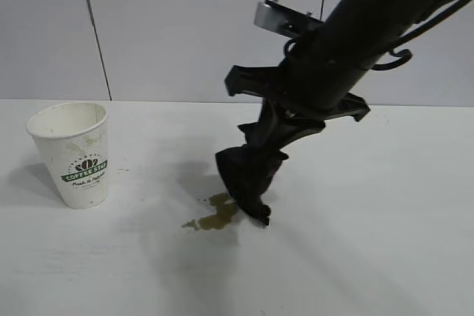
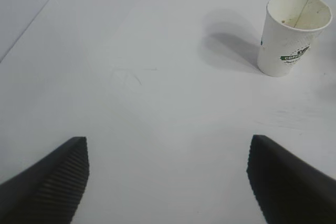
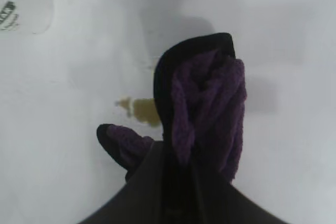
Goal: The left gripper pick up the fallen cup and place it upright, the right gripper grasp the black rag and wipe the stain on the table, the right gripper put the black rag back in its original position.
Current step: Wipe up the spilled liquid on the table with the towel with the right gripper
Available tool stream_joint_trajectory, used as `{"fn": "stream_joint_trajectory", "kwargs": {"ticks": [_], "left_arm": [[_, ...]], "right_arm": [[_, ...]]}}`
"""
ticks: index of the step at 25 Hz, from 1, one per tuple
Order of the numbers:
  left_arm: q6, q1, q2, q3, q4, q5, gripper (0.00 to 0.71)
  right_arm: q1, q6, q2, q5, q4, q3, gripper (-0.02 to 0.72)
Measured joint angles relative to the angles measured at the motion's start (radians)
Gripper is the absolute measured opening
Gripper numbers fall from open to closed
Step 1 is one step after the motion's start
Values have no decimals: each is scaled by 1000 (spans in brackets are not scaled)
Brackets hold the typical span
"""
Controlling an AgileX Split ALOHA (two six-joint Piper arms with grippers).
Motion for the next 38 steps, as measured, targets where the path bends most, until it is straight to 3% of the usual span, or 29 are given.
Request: {"fn": "stream_joint_trajectory", "kwargs": {"ticks": [11,20,23,28,31,34,38], "left_arm": [[-1,0,0,0,0,0,594],[-1,0,0,0,0,0,594],[-1,0,0,0,0,0,594],[-1,0,0,0,0,0,594],[-1,0,0,0,0,0,594],[-1,0,0,0,0,0,594],[-1,0,0,0,0,0,594]], "right_arm": [[172,5,113,-128,7,0,44],[147,5,199,-178,-9,0,44],[98,7,199,-180,-49,0,44],[-8,25,199,-183,-180,0,44],[-75,78,199,-154,-213,0,44],[-106,127,195,-67,-217,-2,44],[-68,125,175,96,-154,-19,44]]}}
